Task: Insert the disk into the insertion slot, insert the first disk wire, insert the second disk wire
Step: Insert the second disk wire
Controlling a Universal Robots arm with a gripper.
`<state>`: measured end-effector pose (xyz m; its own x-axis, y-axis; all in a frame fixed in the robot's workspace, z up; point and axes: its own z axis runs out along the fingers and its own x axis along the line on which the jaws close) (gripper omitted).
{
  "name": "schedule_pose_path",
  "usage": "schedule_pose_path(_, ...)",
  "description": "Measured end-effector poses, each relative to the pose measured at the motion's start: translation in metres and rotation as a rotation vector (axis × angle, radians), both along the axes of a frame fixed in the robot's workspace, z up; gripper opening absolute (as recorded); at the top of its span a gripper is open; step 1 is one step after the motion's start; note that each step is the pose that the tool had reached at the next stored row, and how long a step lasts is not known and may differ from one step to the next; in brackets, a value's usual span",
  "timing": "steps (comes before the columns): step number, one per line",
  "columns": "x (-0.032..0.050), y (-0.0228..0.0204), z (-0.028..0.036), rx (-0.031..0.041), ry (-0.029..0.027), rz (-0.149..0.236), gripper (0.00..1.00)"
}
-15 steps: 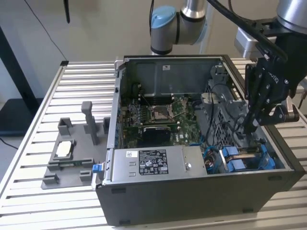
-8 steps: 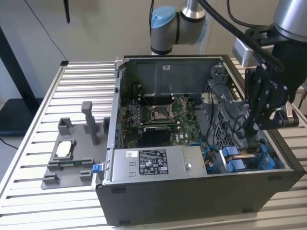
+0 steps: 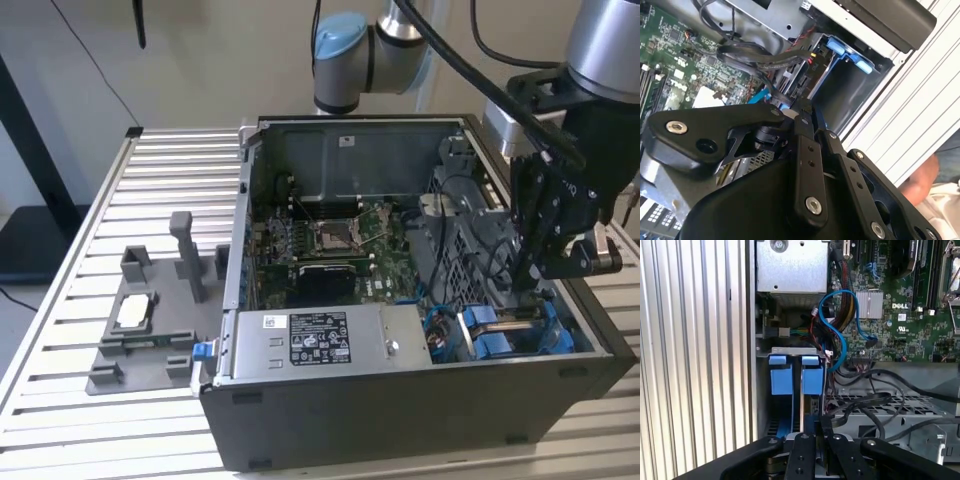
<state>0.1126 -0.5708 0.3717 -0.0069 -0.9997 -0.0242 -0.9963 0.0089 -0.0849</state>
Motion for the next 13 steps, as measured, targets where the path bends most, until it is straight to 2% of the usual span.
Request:
schedule_pose_path(2,0.0,0.0,-0.0028,0.0002,-0.0047,0.0,0.16)
schedule_pose_path(7,0.0,-0.0002,-0.0034,0.0048,-0.0059,0.0,0.16)
schedule_pose_path(11,0.0,-0.0002,-0.0077,0.0036,-0.0234,0.0,0.16)
schedule_pose_path(13,0.0001,-0.0002,-0.0113,0.0033,-0.0258,0.0,0.16)
